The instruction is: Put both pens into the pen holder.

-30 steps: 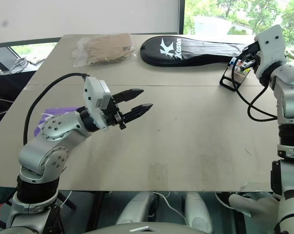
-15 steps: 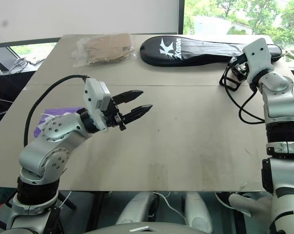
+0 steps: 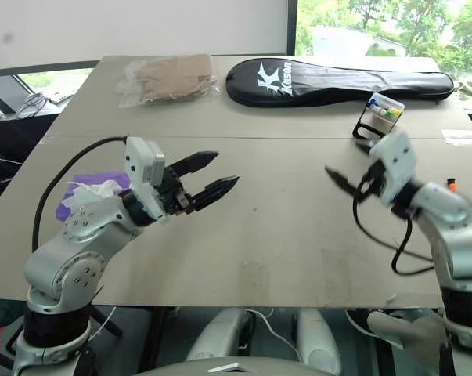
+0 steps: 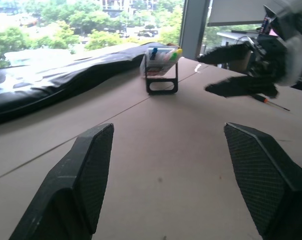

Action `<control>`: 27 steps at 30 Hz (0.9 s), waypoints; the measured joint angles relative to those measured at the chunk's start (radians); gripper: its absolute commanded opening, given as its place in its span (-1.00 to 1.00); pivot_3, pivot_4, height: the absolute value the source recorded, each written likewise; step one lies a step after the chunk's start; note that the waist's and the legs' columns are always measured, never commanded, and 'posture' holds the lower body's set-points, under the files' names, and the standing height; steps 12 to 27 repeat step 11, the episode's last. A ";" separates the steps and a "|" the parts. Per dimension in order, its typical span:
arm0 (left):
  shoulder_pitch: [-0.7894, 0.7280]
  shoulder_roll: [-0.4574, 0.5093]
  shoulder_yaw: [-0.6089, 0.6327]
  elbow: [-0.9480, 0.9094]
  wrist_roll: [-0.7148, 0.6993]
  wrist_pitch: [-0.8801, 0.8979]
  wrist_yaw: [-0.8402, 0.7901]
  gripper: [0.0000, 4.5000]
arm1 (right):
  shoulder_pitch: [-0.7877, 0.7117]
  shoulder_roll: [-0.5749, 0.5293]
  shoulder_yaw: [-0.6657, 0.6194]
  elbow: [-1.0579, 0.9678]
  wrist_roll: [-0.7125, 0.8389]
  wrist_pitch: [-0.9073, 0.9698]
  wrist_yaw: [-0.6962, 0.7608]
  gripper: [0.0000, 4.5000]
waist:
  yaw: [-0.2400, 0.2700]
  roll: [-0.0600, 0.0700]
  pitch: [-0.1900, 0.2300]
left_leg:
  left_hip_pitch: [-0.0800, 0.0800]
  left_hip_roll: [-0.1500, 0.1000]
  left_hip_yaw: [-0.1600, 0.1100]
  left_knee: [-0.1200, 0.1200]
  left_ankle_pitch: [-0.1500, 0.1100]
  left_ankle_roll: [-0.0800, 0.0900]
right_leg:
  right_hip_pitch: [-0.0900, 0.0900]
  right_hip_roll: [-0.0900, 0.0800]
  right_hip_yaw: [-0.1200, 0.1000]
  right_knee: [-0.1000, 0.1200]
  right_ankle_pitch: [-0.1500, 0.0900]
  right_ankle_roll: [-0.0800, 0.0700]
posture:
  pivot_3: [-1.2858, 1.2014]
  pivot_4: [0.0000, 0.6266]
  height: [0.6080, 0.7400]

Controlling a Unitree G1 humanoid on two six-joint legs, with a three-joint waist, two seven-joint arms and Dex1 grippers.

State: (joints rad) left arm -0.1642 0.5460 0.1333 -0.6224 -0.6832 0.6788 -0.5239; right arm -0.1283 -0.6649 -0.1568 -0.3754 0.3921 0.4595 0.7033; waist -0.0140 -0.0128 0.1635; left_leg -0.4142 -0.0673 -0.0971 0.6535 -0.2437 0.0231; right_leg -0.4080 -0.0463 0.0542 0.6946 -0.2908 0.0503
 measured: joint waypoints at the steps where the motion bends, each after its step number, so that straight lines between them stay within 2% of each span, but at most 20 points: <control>1: 0.056 0.000 0.026 -0.023 -0.012 0.015 0.018 0.61 | 0.075 -0.011 -0.006 -0.033 0.012 -0.004 0.026 1.00 | 0.000 0.000 0.000 | 0.000 0.000 0.000 0.000 0.000 0.000 | 0.000 0.000 0.001 0.000 0.000 0.000 | 0.03 -0.52 1.00; 4: 0.221 0.006 0.102 -0.072 -0.043 0.030 0.028 0.99 | 0.209 -0.038 -0.055 -0.053 0.027 -0.007 0.067 1.00 | 0.000 0.000 0.000 | 0.002 0.000 0.001 0.000 -0.001 0.002 | 0.001 0.000 0.002 0.000 0.000 0.000 | 0.03 -0.52 1.00; 6: 0.267 0.014 0.121 -0.091 -0.044 0.028 0.029 0.99 | 0.222 -0.050 -0.080 -0.061 0.034 -0.009 0.077 1.00 | 0.001 0.000 0.000 | 0.007 0.000 -0.001 0.000 -0.002 0.004 | 0.007 0.000 0.002 0.000 0.000 0.000 | 0.03 -0.52 1.00; 8: 0.326 0.031 0.137 -0.108 -0.023 0.026 0.039 0.99 | 0.239 -0.066 -0.104 -0.080 0.044 -0.014 0.090 1.00 | 0.001 0.000 0.000 | 0.021 0.001 -0.001 -0.003 -0.003 0.004 | 0.021 0.000 0.001 -0.003 -0.001 -0.001 | 0.03 -0.52 1.00; 11: 0.376 0.036 0.146 -0.109 -0.001 0.013 0.046 0.99 | 0.248 -0.070 -0.106 -0.073 0.042 -0.041 0.110 1.00 | 0.003 0.001 0.000 | 0.026 0.002 -0.005 -0.004 -0.003 0.004 | 0.030 0.001 -0.003 -0.012 -0.001 -0.001 | 0.03 -0.52 1.00; 27: 0.376 0.036 0.146 -0.109 -0.001 0.013 0.046 0.99 | 0.248 -0.070 -0.106 -0.073 0.042 -0.041 0.110 1.00 | 0.003 0.001 0.000 | 0.026 0.002 -0.005 -0.004 -0.003 0.004 | 0.030 0.001 -0.003 -0.012 -0.001 -0.001 | 0.03 -0.52 1.00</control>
